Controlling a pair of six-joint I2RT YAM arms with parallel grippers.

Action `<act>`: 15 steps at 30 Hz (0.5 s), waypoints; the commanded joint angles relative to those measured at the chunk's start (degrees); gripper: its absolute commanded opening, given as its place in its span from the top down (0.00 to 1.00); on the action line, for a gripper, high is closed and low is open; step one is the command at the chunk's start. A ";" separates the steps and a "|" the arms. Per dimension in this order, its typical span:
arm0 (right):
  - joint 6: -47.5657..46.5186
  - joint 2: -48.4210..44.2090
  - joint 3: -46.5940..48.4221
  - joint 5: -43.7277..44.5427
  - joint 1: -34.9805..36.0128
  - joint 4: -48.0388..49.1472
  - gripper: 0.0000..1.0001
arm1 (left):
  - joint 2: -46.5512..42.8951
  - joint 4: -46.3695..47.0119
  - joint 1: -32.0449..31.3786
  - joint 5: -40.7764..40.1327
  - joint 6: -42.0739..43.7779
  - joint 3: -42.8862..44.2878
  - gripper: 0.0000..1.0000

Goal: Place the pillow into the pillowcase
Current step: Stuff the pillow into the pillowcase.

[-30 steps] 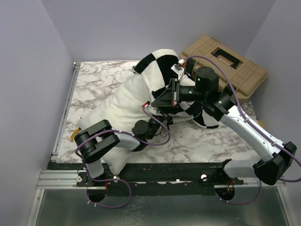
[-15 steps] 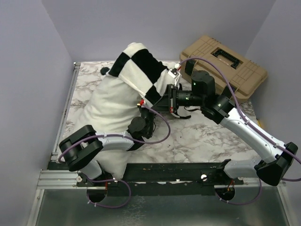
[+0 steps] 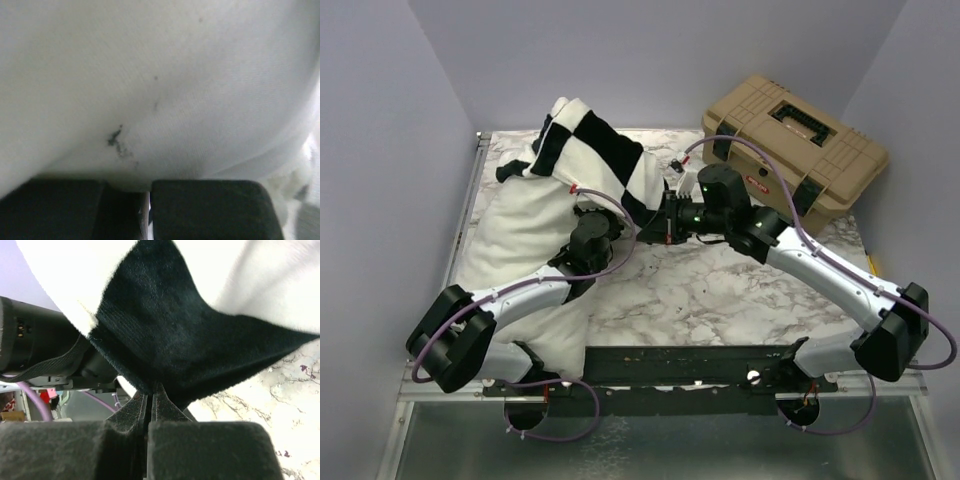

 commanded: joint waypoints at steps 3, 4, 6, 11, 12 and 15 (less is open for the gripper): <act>-1.25 4.79 -0.08 -4.28 0.48 -0.58 1.00 | -0.73 -0.96 2.55 19.86 -9.84 7.53 1.00; -1.67 5.32 0.57 -4.28 0.48 -1.32 1.00 | -0.42 -0.98 2.59 22.73 -10.67 8.76 1.00; -2.25 6.22 1.09 -5.32 0.55 -1.75 1.00 | 0.65 -0.99 2.61 30.86 -12.71 11.57 1.00; -1.04 4.50 -1.83 -13.81 0.69 4.74 1.00 | 2.72 0.28 2.58 46.33 -19.36 17.74 1.00; -0.43 3.60 -2.74 -15.21 0.82 6.16 1.00 | 2.59 1.95 2.57 47.90 -20.89 17.80 1.00; 2.24 0.53 -5.94 -18.96 0.72 11.70 1.00 | 1.58 8.78 2.53 51.21 -25.06 15.85 1.00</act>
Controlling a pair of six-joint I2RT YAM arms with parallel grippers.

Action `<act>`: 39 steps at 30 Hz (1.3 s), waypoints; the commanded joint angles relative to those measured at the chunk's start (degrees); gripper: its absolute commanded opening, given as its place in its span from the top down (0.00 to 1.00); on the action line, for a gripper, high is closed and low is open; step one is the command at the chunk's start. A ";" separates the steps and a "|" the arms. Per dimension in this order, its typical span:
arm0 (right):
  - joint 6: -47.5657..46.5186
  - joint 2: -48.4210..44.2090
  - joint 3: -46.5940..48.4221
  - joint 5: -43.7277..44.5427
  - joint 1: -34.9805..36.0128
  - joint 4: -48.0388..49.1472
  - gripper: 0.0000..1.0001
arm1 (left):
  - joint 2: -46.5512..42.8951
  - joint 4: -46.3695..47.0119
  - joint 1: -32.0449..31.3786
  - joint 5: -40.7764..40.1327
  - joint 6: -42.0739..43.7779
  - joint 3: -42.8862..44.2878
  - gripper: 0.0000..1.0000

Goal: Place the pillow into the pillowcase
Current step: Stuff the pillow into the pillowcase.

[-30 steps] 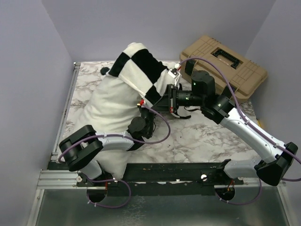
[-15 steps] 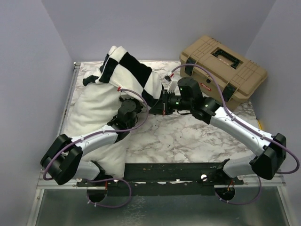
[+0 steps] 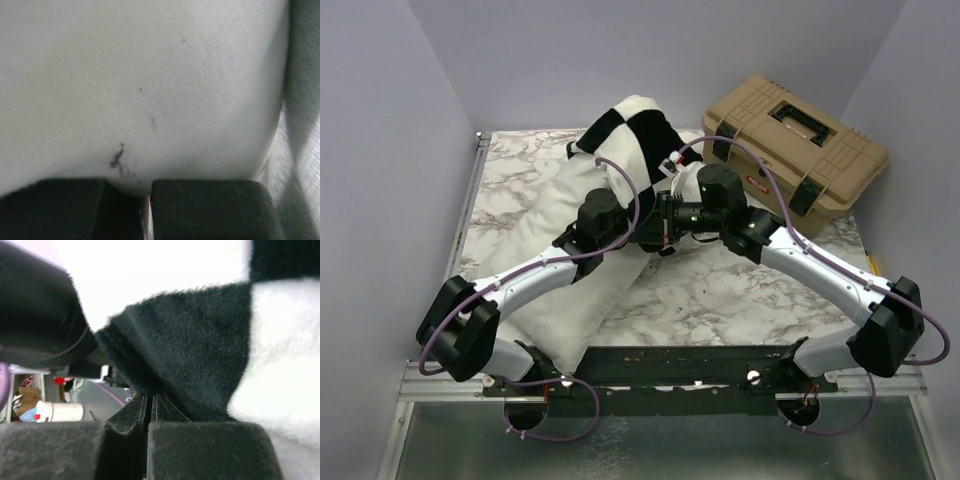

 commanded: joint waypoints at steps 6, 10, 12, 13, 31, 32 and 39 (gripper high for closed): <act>14.70 -6.50 -13.08 -15.68 1.38 21.16 1.00 | -1.07 21.58 0.21 13.21 -12.93 -0.77 1.00; 16.56 -3.51 -12.59 -18.05 4.51 23.57 1.00 | -2.38 21.86 0.07 8.22 -15.57 -6.06 1.00; 9.89 -0.97 -7.61 -11.47 7.02 8.43 1.00 | -5.60 20.60 0.12 2.22 -14.96 -10.21 1.00; 7.19 0.22 -5.98 -7.95 7.91 1.79 1.00 | -7.84 18.60 0.07 -0.97 -14.32 -11.86 1.00; -7.90 3.36 11.15 34.77 8.59 -25.24 0.05 | -19.84 -66.62 0.10 -15.13 -4.81 9.89 0.01; -9.01 4.94 13.63 35.68 8.52 -25.85 0.04 | -19.85 -69.44 0.09 -15.73 -5.23 10.85 0.01; -16.73 13.27 29.59 36.92 8.50 -26.81 0.02 | -20.71 -76.85 0.44 -17.21 -4.80 9.67 0.01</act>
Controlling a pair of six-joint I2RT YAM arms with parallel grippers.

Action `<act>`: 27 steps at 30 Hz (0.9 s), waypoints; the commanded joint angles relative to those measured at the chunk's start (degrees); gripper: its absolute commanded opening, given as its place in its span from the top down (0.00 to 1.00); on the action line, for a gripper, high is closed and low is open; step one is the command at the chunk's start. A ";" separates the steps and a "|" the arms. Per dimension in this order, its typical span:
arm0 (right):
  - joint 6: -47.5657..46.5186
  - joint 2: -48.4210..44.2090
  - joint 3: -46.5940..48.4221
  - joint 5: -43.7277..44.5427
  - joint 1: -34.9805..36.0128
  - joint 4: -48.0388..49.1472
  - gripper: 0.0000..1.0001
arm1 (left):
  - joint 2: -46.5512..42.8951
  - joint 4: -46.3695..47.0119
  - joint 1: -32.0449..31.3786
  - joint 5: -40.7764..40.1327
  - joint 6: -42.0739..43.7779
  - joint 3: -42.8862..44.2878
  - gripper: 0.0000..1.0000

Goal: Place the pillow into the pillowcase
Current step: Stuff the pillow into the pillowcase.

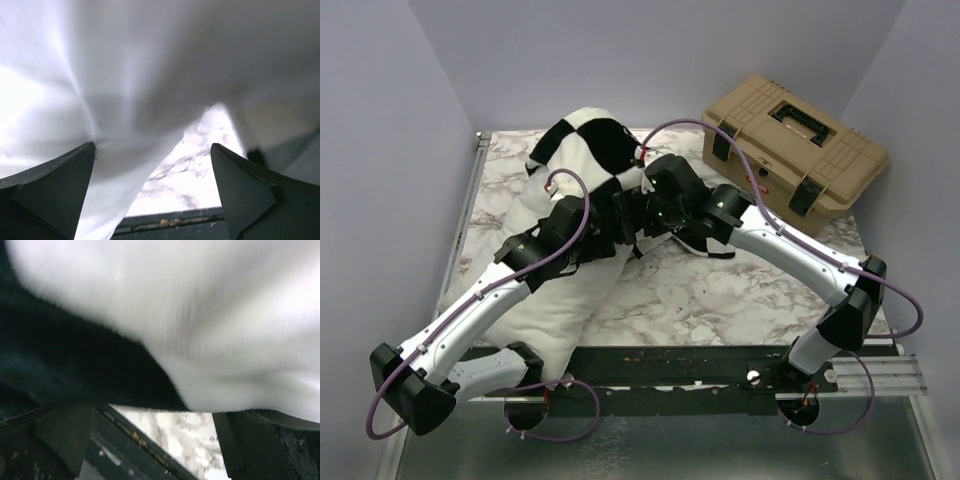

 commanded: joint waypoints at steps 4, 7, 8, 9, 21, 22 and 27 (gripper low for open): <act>-7.12 5.11 9.75 5.01 -0.31 2.05 0.02 | 1.67 -8.10 2.50 5.35 2.19 -6.14 0.01; -6.87 5.34 8.82 6.02 -0.39 1.63 0.02 | 3.80 -8.94 3.75 6.07 1.74 -7.70 0.01; -6.63 5.08 8.21 6.51 -0.50 2.04 0.02 | 3.31 -9.24 3.86 4.96 1.34 -7.45 0.01; -6.61 4.86 7.71 6.62 -0.67 2.70 0.02 | 2.15 -9.23 3.93 4.11 1.13 -6.93 0.01; -17.08 24.80 20.93 18.91 -2.50 10.43 0.00 | 1.47 -23.32 10.68 -13.65 2.76 5.48 0.01; -17.72 26.91 22.68 20.50 -2.50 11.06 0.00 | 1.37 -24.39 11.66 -14.76 2.67 5.41 0.01; -18.98 37.76 33.29 30.50 -3.38 11.12 0.04 | -0.89 -28.09 17.29 -15.56 2.12 2.03 0.01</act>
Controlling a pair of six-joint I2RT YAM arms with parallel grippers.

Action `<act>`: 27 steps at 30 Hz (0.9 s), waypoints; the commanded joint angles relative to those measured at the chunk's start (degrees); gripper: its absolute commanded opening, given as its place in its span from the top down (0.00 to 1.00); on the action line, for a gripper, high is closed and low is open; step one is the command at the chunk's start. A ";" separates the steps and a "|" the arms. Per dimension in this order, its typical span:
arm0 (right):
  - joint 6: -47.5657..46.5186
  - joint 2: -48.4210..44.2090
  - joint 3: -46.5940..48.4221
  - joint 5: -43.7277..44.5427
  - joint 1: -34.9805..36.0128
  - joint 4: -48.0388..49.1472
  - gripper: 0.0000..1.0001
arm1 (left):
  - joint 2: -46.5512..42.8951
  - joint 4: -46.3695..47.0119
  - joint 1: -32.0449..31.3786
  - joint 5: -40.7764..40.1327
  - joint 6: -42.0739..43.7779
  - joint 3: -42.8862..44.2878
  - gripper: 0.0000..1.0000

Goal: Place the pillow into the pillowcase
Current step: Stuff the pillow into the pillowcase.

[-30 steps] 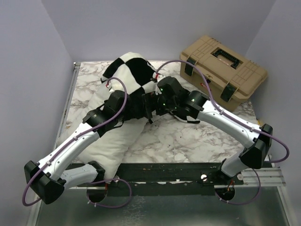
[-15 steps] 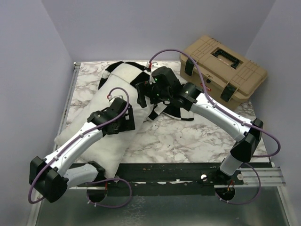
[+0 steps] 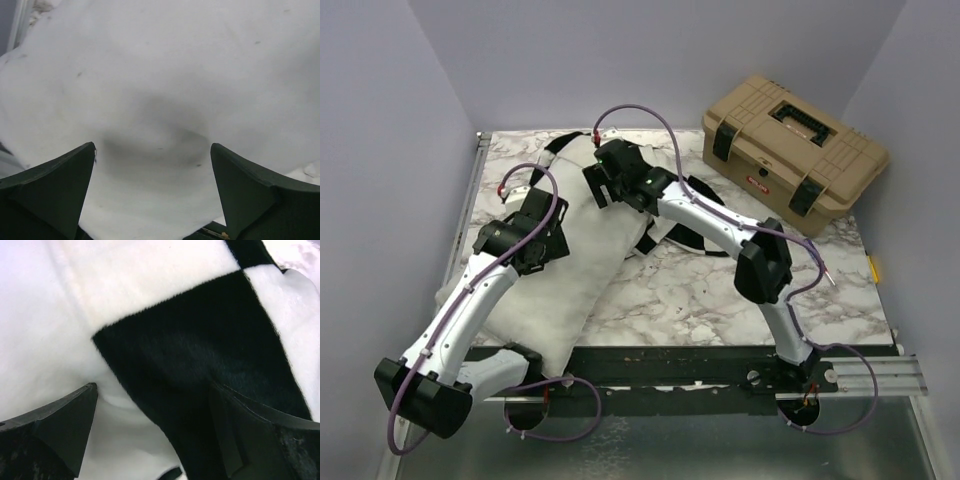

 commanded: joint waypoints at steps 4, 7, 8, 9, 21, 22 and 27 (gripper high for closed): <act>-0.67 8.05 11.74 7.91 -3.70 1.24 0.50 | -4.80 -5.73 8.24 -0.08 0.21 -9.18 0.03; 1.46 5.36 8.03 0.25 -6.40 3.86 0.97 | -4.95 1.91 12.30 8.39 2.49 -13.60 0.25; 1.89 4.78 7.52 -2.08 -6.97 3.84 1.00 | -4.83 5.58 13.12 12.15 3.20 -14.96 0.37; 1.41 4.08 6.97 -5.28 -7.33 3.85 1.00 | -4.88 9.15 13.30 15.18 2.65 -16.26 0.56; 11.57 -14.83 -14.04 -67.95 -7.23 11.65 1.00 | -6.86 37.63 12.86 34.52 -5.29 -11.00 1.00; 14.84 -16.94 -17.76 -71.17 -7.01 15.53 1.00 | -6.06 38.59 12.39 34.78 -5.86 -10.09 1.00; 36.46 -24.87 -34.66 -82.54 -6.69 42.92 1.00 | -1.33 42.59 5.70 32.65 -7.65 -5.75 1.00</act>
